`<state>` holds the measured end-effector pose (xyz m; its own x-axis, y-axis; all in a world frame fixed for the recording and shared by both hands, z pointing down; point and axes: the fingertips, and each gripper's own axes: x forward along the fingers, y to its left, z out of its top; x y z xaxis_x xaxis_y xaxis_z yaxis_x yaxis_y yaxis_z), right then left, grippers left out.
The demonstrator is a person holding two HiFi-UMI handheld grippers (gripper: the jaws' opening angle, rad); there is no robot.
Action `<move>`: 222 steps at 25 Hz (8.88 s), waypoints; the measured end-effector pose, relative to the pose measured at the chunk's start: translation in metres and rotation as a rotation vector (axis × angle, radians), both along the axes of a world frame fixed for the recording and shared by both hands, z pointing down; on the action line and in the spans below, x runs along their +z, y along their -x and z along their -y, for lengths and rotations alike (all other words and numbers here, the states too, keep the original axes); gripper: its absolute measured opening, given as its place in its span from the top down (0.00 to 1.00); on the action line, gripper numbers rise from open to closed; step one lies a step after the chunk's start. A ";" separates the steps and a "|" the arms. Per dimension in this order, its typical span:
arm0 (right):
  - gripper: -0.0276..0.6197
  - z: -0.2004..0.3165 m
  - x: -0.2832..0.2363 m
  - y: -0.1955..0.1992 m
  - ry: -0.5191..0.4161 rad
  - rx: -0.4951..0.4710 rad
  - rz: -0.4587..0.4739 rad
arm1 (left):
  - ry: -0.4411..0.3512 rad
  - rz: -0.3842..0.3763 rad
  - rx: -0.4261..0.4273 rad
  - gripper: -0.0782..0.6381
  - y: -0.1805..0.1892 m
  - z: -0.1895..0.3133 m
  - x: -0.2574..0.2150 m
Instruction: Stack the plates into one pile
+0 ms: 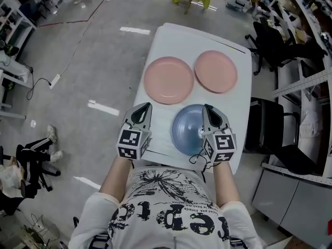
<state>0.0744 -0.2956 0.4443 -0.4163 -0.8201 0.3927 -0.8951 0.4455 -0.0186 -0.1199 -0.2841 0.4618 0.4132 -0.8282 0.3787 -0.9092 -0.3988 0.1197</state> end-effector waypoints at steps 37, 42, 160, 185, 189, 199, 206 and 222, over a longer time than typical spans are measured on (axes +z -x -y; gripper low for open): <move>0.81 0.175 0.193 0.018 0.545 0.077 -0.034 | 0.531 -0.074 -0.202 0.71 0.057 0.163 0.173; 0.83 0.175 0.198 0.021 0.541 0.067 -0.063 | 0.528 -0.115 -0.175 0.78 0.054 0.165 0.177; 0.95 -0.092 0.071 -0.192 0.239 0.388 -0.025 | 0.218 -0.015 0.116 0.89 -0.163 -0.052 0.030; 0.90 0.168 0.090 -0.247 0.305 0.275 0.000 | 0.362 -0.107 -0.029 0.84 -0.215 0.193 0.061; 0.80 0.199 0.115 -0.253 0.330 0.323 -0.012 | 0.413 -0.145 -0.034 0.74 -0.215 0.226 0.086; 0.77 0.242 0.176 -0.257 0.445 0.352 -0.023 | 0.529 -0.064 -0.054 0.69 -0.211 0.273 0.166; 0.84 0.247 0.191 -0.257 0.440 0.356 -0.043 | 0.535 -0.114 -0.020 0.78 -0.219 0.279 0.176; 0.84 0.197 0.140 -0.250 0.387 0.322 -0.017 | 0.439 -0.041 -0.011 0.79 -0.214 0.226 0.113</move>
